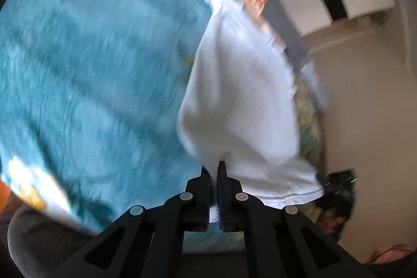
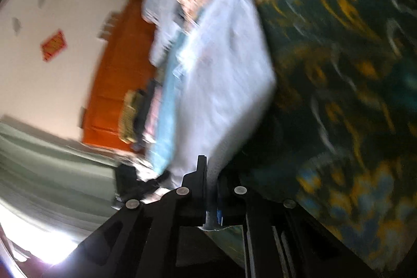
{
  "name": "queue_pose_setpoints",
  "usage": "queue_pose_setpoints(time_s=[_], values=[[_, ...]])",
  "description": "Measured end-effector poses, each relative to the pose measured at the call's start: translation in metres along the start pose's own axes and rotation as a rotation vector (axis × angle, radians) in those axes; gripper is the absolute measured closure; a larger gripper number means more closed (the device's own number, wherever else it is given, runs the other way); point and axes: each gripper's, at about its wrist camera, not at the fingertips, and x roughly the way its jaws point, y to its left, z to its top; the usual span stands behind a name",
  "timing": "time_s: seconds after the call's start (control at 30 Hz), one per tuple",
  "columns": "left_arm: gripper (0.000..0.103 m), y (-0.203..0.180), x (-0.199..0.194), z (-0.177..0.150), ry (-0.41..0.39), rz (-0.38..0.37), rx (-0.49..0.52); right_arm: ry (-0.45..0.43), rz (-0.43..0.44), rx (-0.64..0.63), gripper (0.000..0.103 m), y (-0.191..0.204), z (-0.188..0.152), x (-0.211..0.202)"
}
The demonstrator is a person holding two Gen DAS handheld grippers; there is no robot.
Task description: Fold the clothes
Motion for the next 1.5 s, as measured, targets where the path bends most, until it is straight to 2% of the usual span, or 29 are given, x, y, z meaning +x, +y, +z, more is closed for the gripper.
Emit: queue_pose_setpoints(time_s=[0.2, 0.33, 0.5, 0.7, 0.9, 1.03, 1.1, 1.13, 1.17, 1.2, 1.23, 1.27, 1.33, 1.5], values=[[0.099, -0.034, -0.008, 0.069, -0.096, -0.1, -0.006, -0.108, 0.175, 0.009, 0.098, 0.016, 0.063, 0.002], [0.099, -0.061, 0.007, 0.124, -0.119, -0.108, 0.008, -0.156, 0.209, -0.014, 0.098, 0.031, 0.112, 0.01], [0.099, -0.08, 0.052, 0.189, -0.13, -0.024, 0.004, -0.189, 0.189, -0.036, 0.097, 0.042, 0.184, 0.026], [0.099, -0.07, 0.099, 0.247, -0.158, 0.008, -0.077, -0.199, 0.097, -0.002, 0.097, 0.038, 0.255, 0.062], [0.099, -0.043, 0.126, 0.283, -0.171, -0.042, -0.229, -0.178, 0.031, 0.078, 0.095, 0.017, 0.295, 0.089], [0.098, -0.032, 0.143, 0.295, -0.142, -0.044, -0.285, -0.17, -0.03, 0.105, 0.095, 0.007, 0.311, 0.102], [0.096, -0.03, 0.148, 0.3, -0.144, -0.068, -0.301, -0.179, -0.059, 0.103, 0.094, 0.004, 0.314, 0.104], [0.094, -0.03, 0.149, 0.302, -0.15, -0.086, -0.308, -0.184, -0.06, 0.109, 0.094, 0.002, 0.315, 0.103], [0.087, -0.03, 0.151, 0.303, -0.155, -0.106, -0.316, -0.19, -0.059, 0.117, 0.091, 0.0, 0.315, 0.103], [0.08, -0.029, 0.151, 0.305, -0.159, -0.132, -0.329, -0.199, -0.055, 0.128, 0.081, -0.003, 0.316, 0.101], [0.057, -0.028, 0.152, 0.306, -0.166, -0.161, -0.346, -0.208, -0.051, 0.139, 0.076, -0.005, 0.317, 0.1], [0.039, -0.025, 0.151, 0.306, -0.179, -0.196, -0.372, -0.213, -0.046, 0.149, 0.069, -0.008, 0.317, 0.1], [0.038, -0.02, 0.149, 0.306, -0.199, -0.24, -0.412, -0.216, -0.039, 0.161, 0.069, -0.011, 0.318, 0.099], [0.038, -0.016, 0.132, 0.3, -0.207, -0.208, -0.397, -0.277, -0.054, 0.171, 0.069, -0.013, 0.318, 0.08]])
